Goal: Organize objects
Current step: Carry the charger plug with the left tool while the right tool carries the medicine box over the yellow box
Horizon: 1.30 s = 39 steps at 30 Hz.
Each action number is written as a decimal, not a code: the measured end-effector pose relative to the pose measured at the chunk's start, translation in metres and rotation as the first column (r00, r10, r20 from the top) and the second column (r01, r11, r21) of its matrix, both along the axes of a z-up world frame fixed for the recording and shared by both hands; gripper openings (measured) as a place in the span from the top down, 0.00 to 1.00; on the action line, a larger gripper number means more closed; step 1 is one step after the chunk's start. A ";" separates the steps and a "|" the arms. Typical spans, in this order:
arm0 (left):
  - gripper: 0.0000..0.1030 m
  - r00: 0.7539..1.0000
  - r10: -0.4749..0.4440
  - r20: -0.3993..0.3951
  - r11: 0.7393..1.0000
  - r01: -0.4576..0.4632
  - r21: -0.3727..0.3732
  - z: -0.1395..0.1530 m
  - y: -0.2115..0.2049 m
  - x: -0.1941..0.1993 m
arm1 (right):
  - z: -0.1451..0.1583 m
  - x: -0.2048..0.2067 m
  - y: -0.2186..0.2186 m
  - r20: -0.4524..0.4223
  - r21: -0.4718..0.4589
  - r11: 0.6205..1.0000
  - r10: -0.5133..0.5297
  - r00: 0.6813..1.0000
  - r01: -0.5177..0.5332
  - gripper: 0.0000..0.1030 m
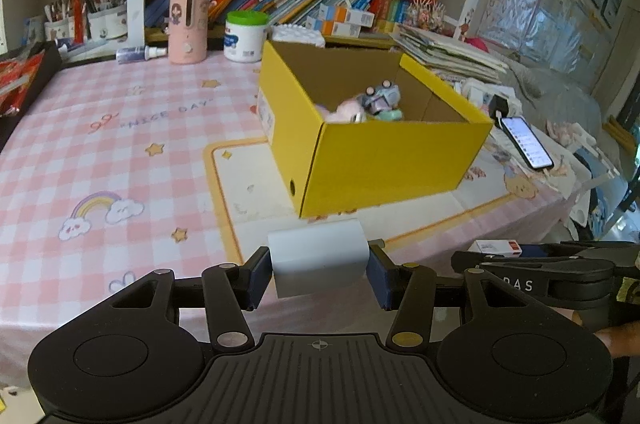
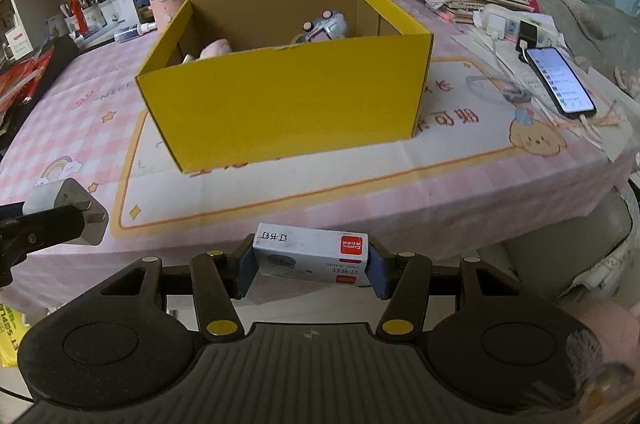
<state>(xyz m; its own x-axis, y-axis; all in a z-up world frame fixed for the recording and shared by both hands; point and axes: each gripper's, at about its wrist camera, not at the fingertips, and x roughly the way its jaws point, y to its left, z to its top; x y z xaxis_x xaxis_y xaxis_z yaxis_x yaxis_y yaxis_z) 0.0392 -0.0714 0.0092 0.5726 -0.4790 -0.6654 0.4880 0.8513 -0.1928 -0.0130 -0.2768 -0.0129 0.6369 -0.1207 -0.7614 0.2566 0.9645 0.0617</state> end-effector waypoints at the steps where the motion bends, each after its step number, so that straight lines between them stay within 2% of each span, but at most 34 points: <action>1: 0.52 1.000 0.000 0.011 1.000 0.000 -0.006 0.002 -0.003 0.002 | 0.001 0.003 -0.002 0.005 -0.003 1.000 0.003 1.000 -0.003 0.50; 13: 0.52 0.988 -0.017 0.156 0.996 0.029 -0.079 0.044 -0.056 0.041 | 0.050 0.046 -0.049 0.192 -0.088 0.996 0.045 0.980 -0.029 0.50; 17: 0.52 0.983 -0.006 0.182 0.996 0.022 -0.085 0.051 -0.078 0.059 | 0.064 0.068 -0.067 0.247 -0.123 0.991 0.080 0.966 -0.051 0.50; 20: 0.52 0.982 0.009 0.189 0.997 0.006 -0.078 0.051 -0.094 0.072 | 0.067 0.086 -0.078 0.258 -0.143 0.986 0.115 0.959 -0.080 0.50; 24: 0.52 0.984 0.037 0.174 0.998 -0.026 -0.064 0.046 -0.113 0.092 | 0.059 0.114 -0.088 0.225 -0.172 0.974 0.182 0.957 -0.145 0.50; 31: 0.52 0.987 0.060 0.151 0.998 -0.061 0.007 0.031 -0.144 0.125 | 0.033 0.156 -0.089 0.132 -0.218 0.934 0.316 0.940 -0.283 0.50; 37: 0.52 0.995 0.056 0.082 0.996 -0.062 0.071 0.010 -0.165 0.146 | 0.009 0.191 -0.089 0.025 -0.173 0.904 0.402 0.915 -0.392 0.49; 39: 0.52 0.997 0.062 0.055 0.994 -0.066 0.083 0.004 -0.169 0.151 | 0.007 0.196 -0.085 0.007 -0.206 0.882 0.434 0.901 -0.423 0.49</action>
<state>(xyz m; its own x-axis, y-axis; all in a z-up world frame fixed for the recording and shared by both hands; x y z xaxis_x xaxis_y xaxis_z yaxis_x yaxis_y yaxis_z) 0.1902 -0.2403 0.0131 0.6352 -0.3832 -0.6706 0.4396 0.8932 -0.0941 0.1829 -0.3618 -0.0056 0.6978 0.0307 -0.7156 -0.1829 0.9736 -0.1366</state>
